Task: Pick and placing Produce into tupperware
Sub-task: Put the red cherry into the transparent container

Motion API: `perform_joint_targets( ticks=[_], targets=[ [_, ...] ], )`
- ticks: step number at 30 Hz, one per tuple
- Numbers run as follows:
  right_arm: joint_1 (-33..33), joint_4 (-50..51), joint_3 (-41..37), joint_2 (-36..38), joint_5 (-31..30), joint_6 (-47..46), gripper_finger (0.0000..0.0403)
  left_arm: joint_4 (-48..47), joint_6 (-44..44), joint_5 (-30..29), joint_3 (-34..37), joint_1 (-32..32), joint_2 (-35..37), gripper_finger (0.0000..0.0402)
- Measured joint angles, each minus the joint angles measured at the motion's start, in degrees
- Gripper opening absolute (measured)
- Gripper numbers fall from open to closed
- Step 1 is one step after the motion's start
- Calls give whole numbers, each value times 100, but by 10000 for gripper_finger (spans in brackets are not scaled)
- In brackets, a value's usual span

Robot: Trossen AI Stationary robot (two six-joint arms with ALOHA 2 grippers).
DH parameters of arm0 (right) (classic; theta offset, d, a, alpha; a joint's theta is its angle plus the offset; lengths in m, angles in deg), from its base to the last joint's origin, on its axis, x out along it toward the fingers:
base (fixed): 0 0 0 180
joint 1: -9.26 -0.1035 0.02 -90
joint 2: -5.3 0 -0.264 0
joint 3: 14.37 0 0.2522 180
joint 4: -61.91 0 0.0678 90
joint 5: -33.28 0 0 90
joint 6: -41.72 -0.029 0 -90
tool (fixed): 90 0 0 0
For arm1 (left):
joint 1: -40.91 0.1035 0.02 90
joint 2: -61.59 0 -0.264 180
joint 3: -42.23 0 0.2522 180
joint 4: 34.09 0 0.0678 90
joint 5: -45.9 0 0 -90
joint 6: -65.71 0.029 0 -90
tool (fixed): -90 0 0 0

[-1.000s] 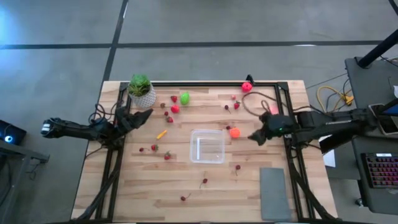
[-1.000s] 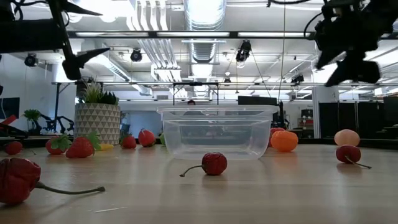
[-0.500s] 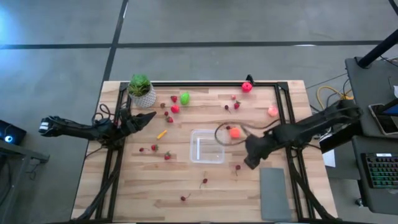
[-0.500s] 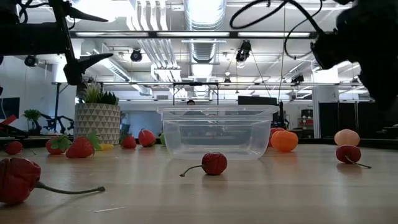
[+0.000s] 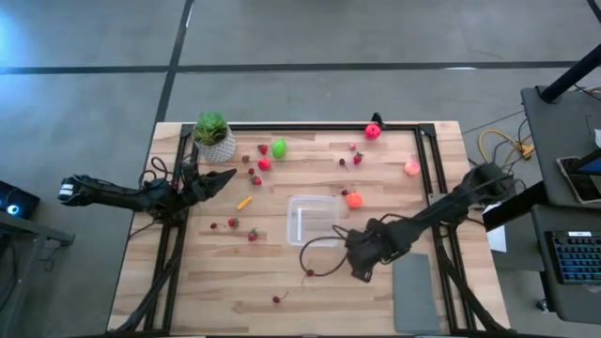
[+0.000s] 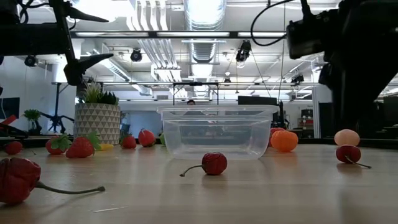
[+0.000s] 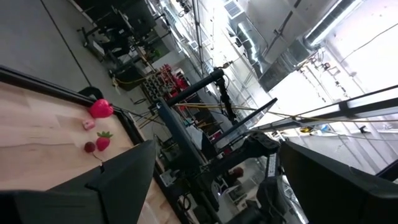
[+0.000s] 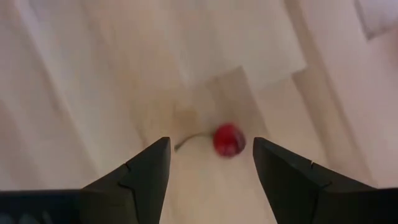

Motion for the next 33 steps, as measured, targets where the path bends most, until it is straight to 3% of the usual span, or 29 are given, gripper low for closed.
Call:
perform_joint_targets(
  ticks=[3, 6, 11, 17, 24, 33],
  targets=[
    [-24, 67, 80, -152, -223, 160, 221, -2, 0, 2, 0, 0, 1, 331],
    [-18, 92, -35, -174, -70, 54, 221, -4, 0, 44, 0, 0, 3, 331],
    [201, 100, -442, 53, 716, -1377, 221, -8, -1, 172, 0, -2, 6, 331],
    [371, -234, -568, 510, 793, -2819, 221, 0, 0, 176, 0, -4, 1, 331],
    [562, -258, -661, 287, 1584, -4584, 221, -28, 0, 178, 2, 0, 1, 331],
    [594, -501, -485, -11, 1573, -5068, 221, -39, 0, 180, 2, -2, -3, 331]
  ],
)
